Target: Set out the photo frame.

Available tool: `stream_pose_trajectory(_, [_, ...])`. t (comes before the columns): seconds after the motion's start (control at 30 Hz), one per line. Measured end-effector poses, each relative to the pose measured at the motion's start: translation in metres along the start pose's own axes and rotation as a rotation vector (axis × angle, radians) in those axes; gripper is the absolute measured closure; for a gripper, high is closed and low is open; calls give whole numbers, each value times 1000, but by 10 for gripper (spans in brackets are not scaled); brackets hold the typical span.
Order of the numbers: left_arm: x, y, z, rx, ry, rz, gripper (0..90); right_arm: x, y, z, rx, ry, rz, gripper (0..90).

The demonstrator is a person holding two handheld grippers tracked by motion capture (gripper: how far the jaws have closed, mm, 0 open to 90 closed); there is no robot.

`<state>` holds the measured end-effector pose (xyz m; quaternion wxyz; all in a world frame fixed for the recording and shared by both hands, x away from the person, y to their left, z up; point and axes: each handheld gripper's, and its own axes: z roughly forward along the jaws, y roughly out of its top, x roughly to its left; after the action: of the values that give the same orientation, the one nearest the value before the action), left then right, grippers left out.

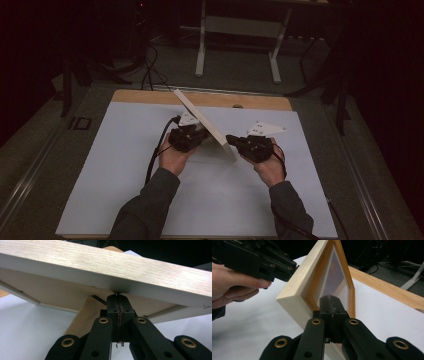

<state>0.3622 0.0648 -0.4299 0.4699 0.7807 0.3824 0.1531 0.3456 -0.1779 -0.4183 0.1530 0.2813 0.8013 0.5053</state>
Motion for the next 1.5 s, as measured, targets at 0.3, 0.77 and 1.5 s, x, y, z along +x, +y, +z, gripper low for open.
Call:
stream_pose_trajectory(0.3, [4, 1, 1, 8, 6, 0, 900, 4, 2, 4, 14, 18, -13, 898])
stream_pose_trajectory(0.77, [9, 4, 3, 18, 10, -9, 900, 8, 4, 7, 23, 38, -30, 898])
stream_pose_trajectory(1.5, [14, 6, 1, 43, -16, 5, 900, 22, 7, 18, 22, 91, -54, 898])
